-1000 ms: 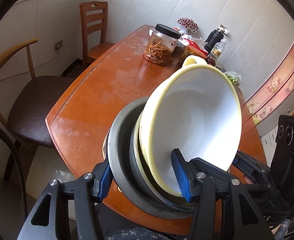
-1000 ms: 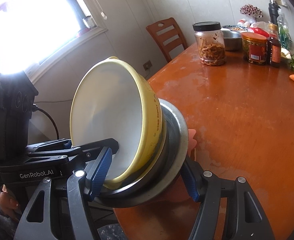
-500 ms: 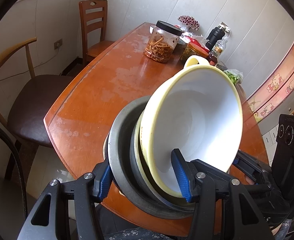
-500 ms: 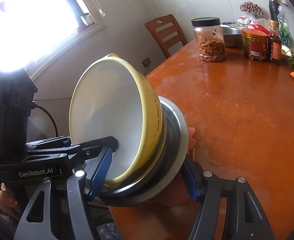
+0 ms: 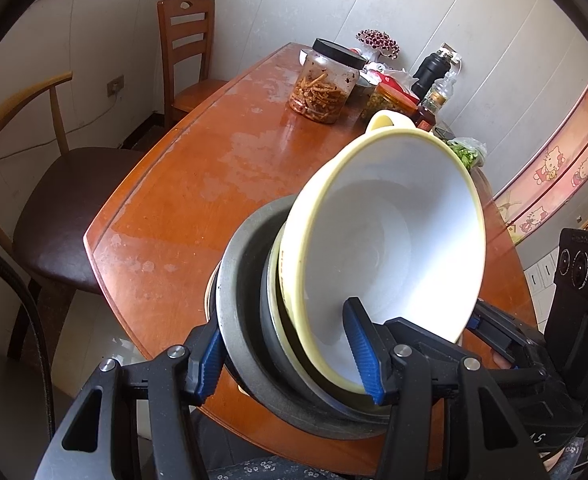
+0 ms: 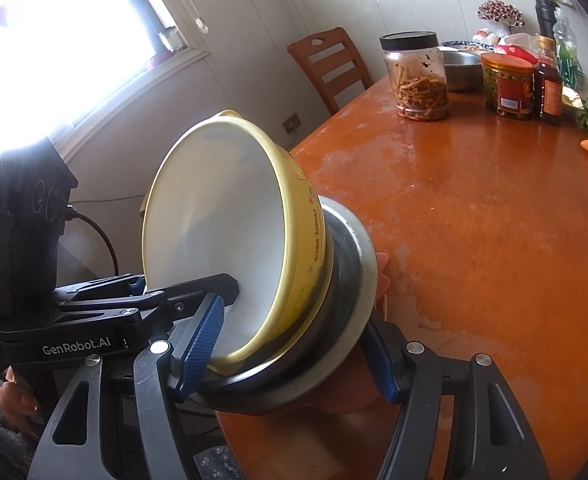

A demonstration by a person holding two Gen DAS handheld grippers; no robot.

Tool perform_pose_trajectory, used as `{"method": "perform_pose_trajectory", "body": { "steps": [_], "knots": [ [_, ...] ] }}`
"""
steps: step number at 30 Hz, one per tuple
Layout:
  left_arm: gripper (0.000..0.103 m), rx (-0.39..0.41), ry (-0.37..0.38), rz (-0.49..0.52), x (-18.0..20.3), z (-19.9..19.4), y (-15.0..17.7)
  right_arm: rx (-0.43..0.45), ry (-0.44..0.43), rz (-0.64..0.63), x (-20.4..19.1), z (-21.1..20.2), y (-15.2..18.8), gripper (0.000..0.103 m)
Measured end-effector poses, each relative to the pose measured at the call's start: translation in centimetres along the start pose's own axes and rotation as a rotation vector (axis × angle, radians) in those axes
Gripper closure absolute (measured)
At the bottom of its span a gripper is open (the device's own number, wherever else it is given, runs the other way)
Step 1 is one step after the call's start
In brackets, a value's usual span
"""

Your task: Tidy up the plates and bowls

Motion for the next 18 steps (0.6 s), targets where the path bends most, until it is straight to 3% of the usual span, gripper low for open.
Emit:
{"method": "perform_pose_trajectory", "body": {
  "steps": [14,18],
  "knots": [
    [0.046,0.002,-0.002,-0.002,0.3,0.4,0.1,0.017,0.046,-0.007,0.4,-1.0,0.0,0.033],
    [0.043,0.03,-0.004,0.009,0.6,-0.2,-0.2,0.06,0.085,-0.045,0.2,-2.0,-0.3,0.033]
  ]
}}
Point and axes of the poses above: each gripper's, at about its wrist camera, not at the fingertips, and z roughly the way its jaws point, x to its right, y to its underside, the point moved 5 cm from there along z, roughly the way its jaws point, and after that the axes turned 1 degree about x, right-handed, at the moved point
